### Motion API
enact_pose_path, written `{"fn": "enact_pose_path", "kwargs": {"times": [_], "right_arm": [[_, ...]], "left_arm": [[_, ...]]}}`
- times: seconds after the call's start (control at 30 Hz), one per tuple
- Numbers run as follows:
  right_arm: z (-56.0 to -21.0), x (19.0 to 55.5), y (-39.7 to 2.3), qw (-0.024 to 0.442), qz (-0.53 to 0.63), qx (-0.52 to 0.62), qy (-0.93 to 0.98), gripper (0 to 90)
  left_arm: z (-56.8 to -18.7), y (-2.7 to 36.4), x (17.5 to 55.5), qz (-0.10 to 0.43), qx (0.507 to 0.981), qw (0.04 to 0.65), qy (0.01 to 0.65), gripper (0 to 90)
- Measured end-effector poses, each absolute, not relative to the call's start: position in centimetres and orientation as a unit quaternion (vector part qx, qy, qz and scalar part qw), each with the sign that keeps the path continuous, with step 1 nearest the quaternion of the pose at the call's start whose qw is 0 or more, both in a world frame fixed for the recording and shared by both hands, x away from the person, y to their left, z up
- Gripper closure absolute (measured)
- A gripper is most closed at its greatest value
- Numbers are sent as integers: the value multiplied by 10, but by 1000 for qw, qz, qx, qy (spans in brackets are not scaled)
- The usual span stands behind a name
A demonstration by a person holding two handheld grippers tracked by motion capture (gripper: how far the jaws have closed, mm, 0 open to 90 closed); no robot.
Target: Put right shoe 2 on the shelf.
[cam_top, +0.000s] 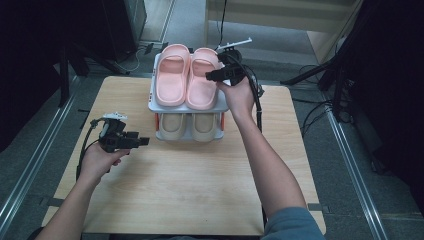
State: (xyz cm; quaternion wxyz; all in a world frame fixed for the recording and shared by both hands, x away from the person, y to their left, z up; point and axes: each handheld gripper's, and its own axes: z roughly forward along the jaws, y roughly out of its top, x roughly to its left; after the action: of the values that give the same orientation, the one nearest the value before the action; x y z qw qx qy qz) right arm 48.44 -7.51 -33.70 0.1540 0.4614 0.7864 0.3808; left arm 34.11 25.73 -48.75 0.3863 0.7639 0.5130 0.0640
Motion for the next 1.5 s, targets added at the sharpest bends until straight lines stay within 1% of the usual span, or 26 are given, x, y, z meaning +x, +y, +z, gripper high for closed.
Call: {"fn": "enact_pose_path", "kwargs": {"times": [0.1,0.13,0.2,0.4,0.53,0.8,0.87,1.0,1.1,1.5], "right_arm": [[-337,483,-74,156,381,459,787,467],[-337,482,-73,159,380,460,787,447],[-338,482,-72,161,381,460,786,446],[-339,480,-78,149,395,445,790,427],[-341,474,-83,151,402,434,792,422],[-335,458,-95,149,414,414,797,423],[-333,453,-99,142,418,406,800,427],[-333,444,-104,150,425,385,806,425],[-334,439,-108,148,425,380,808,421],[-347,419,-132,148,431,380,805,394]], "left_arm": [[-487,256,342,64,766,385,511,393],[-488,256,342,63,768,382,510,392],[-488,255,343,63,768,381,510,393],[-489,256,343,63,767,381,512,392],[-489,257,344,61,767,381,513,392],[-490,254,346,61,769,379,512,392],[-490,254,347,61,769,377,512,392],[-490,255,349,60,770,377,512,391],[-490,255,350,58,768,379,514,391],[-491,252,358,63,767,382,512,391]]}}
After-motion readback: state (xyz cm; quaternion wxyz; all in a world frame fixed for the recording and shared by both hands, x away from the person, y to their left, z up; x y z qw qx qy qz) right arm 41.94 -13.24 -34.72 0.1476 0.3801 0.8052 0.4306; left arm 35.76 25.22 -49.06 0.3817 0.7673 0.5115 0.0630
